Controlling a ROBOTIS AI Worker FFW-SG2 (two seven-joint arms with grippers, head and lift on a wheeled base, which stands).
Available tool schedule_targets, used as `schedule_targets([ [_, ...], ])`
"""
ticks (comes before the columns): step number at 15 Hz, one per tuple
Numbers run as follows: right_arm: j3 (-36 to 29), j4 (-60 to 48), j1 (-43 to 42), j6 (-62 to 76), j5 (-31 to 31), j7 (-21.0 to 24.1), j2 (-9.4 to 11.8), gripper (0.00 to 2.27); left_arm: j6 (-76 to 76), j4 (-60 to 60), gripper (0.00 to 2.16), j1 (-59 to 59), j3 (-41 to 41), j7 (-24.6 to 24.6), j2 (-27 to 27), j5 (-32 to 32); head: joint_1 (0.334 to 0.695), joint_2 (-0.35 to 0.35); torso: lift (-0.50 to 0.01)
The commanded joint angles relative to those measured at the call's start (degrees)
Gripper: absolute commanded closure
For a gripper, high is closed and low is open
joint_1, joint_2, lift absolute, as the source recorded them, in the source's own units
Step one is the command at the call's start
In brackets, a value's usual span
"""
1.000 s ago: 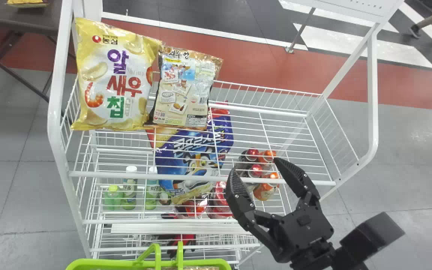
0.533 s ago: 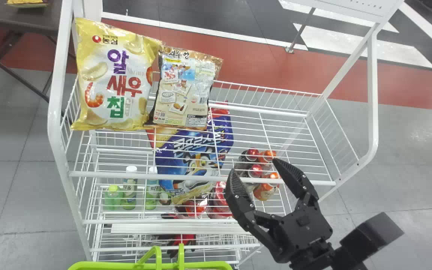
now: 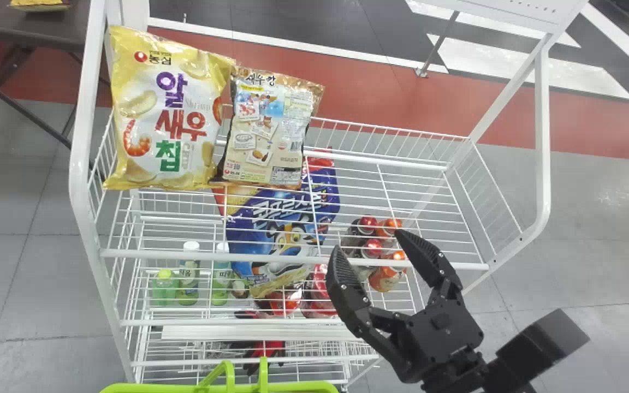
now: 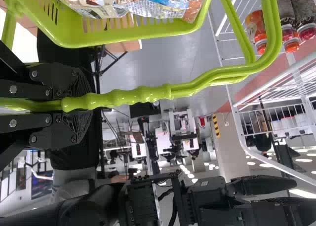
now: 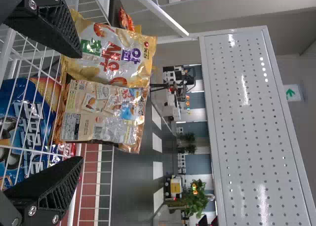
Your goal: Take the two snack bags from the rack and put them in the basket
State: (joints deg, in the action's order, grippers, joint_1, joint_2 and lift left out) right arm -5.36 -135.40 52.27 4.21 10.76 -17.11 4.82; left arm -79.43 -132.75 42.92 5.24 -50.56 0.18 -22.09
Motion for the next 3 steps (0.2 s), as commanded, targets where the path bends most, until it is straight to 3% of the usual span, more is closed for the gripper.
schedule_targets([
  [1, 0.00, 0.05, -0.15, -0.30, 0.14, -0.21, 0.01, 0.07, 0.02, -0.58, 1.52, 0.32, 0.12, 0.03, -0.32, 0.12, 0.695, -0.350, -0.010],
  [3, 0.00, 0.05, -0.15, -0.65, 0.14, -0.21, 0.01, 0.07, 0.02, -0.93, 1.52, 0.50, 0.12, 0.03, -0.32, 0.21, 0.695, -0.350, -0.010],
])
